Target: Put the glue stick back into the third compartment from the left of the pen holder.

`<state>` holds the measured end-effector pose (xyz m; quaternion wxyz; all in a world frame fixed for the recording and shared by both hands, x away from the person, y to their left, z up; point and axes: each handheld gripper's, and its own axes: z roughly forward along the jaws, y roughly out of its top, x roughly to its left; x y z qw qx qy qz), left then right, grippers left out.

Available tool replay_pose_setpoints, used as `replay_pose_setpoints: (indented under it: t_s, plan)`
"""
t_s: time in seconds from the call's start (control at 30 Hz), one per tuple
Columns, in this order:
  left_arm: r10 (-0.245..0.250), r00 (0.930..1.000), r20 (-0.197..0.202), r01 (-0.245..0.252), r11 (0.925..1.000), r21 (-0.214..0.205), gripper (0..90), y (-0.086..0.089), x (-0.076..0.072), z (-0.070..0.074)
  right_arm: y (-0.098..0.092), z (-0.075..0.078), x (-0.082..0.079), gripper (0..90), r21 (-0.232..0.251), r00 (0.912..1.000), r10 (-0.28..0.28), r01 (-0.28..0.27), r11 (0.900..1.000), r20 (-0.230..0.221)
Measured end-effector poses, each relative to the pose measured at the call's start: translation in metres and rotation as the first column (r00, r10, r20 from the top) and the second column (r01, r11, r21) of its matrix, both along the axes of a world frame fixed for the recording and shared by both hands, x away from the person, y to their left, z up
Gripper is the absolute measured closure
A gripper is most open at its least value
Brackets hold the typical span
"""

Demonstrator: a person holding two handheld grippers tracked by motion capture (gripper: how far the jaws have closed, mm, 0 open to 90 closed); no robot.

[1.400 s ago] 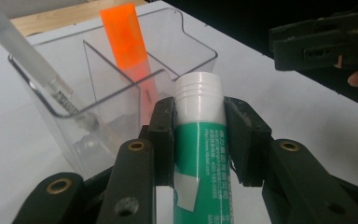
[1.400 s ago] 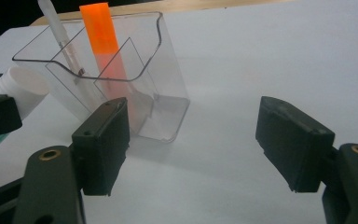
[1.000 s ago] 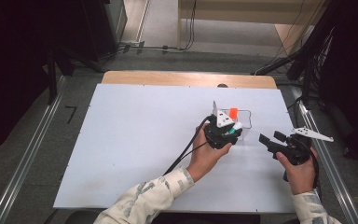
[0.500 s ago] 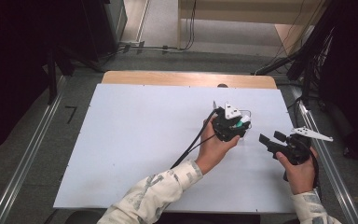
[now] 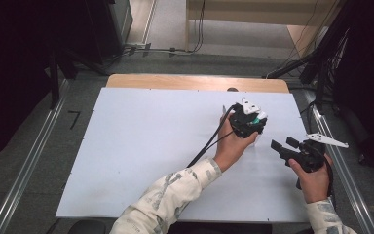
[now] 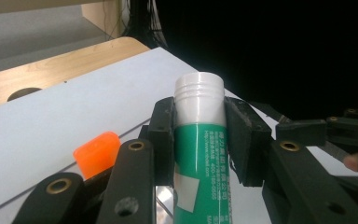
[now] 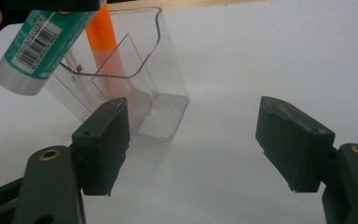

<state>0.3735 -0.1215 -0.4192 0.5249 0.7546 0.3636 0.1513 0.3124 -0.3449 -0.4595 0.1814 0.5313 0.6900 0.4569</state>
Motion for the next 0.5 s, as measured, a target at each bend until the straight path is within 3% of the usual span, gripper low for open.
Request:
replay_pose_setpoints:
  t_s: [0.5]
  plan:
    - [0.014, 0.9999, 0.001, -0.014, 0.9997, -0.021, 65.9, -0.016, 0.023, 0.001, -0.001, -0.001, 0.001, 24.5, 0.004, 1.0000, 0.002, -0.002, 1.0000, -0.003]
